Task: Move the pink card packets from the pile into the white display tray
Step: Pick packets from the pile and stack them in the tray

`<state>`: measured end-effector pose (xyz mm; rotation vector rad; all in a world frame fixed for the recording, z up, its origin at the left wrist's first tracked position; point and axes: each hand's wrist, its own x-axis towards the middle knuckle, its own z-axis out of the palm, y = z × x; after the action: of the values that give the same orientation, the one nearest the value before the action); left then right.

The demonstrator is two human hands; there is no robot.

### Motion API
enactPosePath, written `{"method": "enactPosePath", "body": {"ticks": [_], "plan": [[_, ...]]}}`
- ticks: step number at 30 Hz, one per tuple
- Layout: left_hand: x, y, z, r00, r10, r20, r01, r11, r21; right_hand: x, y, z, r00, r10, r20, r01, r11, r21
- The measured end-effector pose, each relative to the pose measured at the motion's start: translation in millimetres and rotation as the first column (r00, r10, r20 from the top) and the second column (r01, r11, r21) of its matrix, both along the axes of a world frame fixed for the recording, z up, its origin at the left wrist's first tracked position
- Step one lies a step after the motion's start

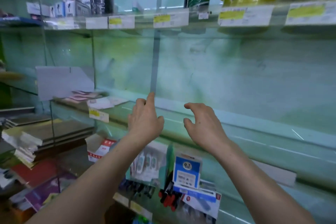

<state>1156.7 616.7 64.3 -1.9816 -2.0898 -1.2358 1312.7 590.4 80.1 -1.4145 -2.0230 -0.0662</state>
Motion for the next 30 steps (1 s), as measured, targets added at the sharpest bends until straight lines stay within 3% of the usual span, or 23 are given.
{"method": "enactPosePath", "body": {"ticks": [11,30], "plan": [[-44.0,110.7,30.2,0.964,0.078,-0.256,-0.083,0.997,-0.010,-38.5,118.4,35.4,0.958,-0.050,0.281,0.034,0.997,0.064],[-125.1,219.3,43.5,0.916,0.124,-0.380,-0.146,0.989,-0.029,-135.4,227.4,42.4,0.928,0.049,0.370,-0.072,0.996,0.049]]}}
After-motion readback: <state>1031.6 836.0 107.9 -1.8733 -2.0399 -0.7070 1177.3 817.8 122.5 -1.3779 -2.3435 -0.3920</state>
